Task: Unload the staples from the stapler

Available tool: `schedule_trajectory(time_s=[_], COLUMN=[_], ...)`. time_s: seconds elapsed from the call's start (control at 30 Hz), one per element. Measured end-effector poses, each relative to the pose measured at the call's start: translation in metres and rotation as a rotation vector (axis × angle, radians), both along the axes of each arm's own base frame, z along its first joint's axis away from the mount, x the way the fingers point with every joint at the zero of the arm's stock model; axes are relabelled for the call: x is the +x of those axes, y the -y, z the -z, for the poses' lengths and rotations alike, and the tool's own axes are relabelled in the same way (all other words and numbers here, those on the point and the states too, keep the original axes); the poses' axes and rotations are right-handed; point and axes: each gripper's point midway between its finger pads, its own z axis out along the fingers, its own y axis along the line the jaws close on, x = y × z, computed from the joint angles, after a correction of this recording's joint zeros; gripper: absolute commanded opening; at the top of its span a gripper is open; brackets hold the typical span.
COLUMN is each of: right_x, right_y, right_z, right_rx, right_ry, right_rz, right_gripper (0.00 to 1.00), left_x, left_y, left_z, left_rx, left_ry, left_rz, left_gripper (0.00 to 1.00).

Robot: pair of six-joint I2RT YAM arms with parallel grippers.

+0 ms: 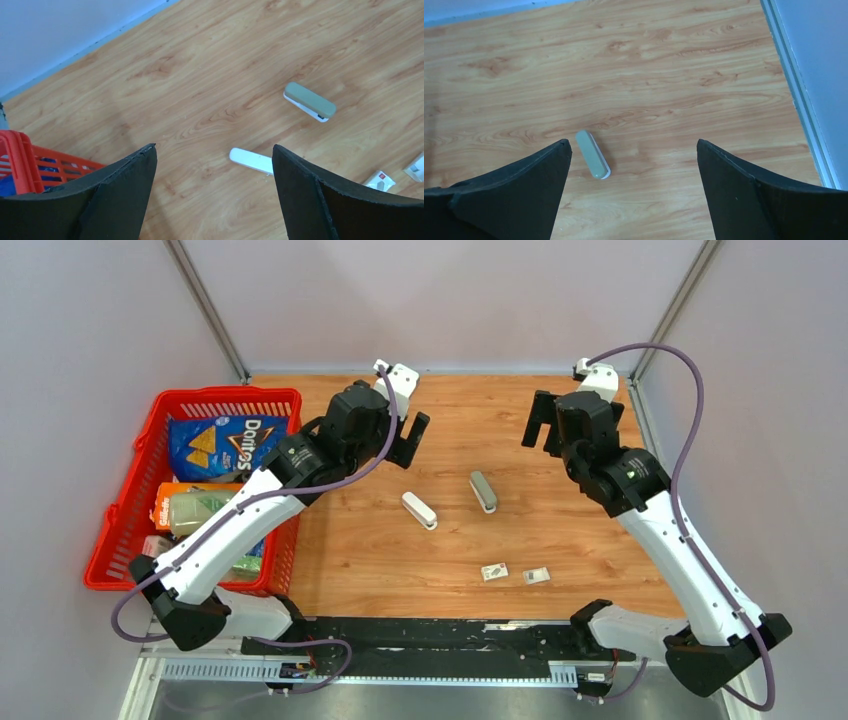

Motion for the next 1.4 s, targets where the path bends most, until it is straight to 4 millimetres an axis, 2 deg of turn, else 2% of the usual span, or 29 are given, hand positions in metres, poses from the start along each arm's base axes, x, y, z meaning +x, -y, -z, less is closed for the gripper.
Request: schedule_trajectory(time_s=[0.1,0.27,0.4,0.57,0.67,0.77,0.83,0.87,0.93,0.97,1.03,1.07,1.1,1.13,1.27,1.4], right_x=[-0.004,-0.012,-0.017,-0.025,-0.034,-0.048,-0.056,-0.06,-0.067,-0.07,-0.076,-0.079,-0.082,-0.085,-0.097,-0.112], right_y=[0.003,0.008,0.008,0.003,0.0,-0.003,-0.005,-0.006,-0.01,-0.011,-0.017,-0.02,-0.024,-0.027,-0.044,-0.074], right_z=[0.007,0.004,0.009,0.019,0.037,0.067,0.084,0.091,0.103,0.107,0.117,0.122,0.128,0.134,0.157,0.174], right_rx=[-0.038,-0.071,-0.09,-0.091,-0.085,-0.084,-0.08,-0.076,-0.063,-0.058,-0.031,-0.018,0.0,0.013,0.086,0.134], right_ry=[-0.056,-0.085,-0.114,-0.158,-0.201,-0.27,-0.314,-0.333,-0.366,-0.377,-0.403,-0.416,-0.432,-0.448,-0.513,-0.561], right_rz=[0.002,-0.009,-0.034,-0.086,-0.126,-0.168,-0.195,-0.208,-0.235,-0.246,-0.275,-0.289,-0.304,-0.319,-0.371,-0.467], right_gripper=[1.0,1.0,1.0,1.0,1.0,0.97,0.9,0.86,0.74,0.65,0.4,0.24,0.1,0.0,0.0,0.0], left_x=[-0.004,-0.014,-0.029,-0.038,-0.036,-0.031,-0.023,-0.02,-0.011,-0.005,0.008,0.014,0.021,0.026,0.048,0.064], left_y=[0.002,0.004,0.019,0.043,0.045,0.051,0.059,0.061,0.068,0.07,0.07,0.068,0.066,0.065,0.057,0.057], left_z=[0.001,0.01,0.022,0.056,0.08,0.103,0.115,0.122,0.139,0.147,0.161,0.166,0.171,0.175,0.181,0.187], left_rx=[-0.009,0.0,0.061,0.167,0.213,0.248,0.257,0.262,0.264,0.259,0.25,0.248,0.24,0.234,0.186,0.124], left_ry=[-0.014,-0.059,-0.083,-0.13,-0.16,-0.192,-0.205,-0.218,-0.257,-0.276,-0.307,-0.316,-0.328,-0.339,-0.35,-0.364], left_rz=[0.019,0.039,0.105,0.199,0.205,0.2,0.188,0.182,0.165,0.154,0.12,0.105,0.085,0.068,0.005,-0.024], left_gripper=[0.93,0.92,0.92,0.93,0.92,0.87,0.74,0.6,0.47,0.44,0.32,0.15,0.06,0.0,0.0,0.0])
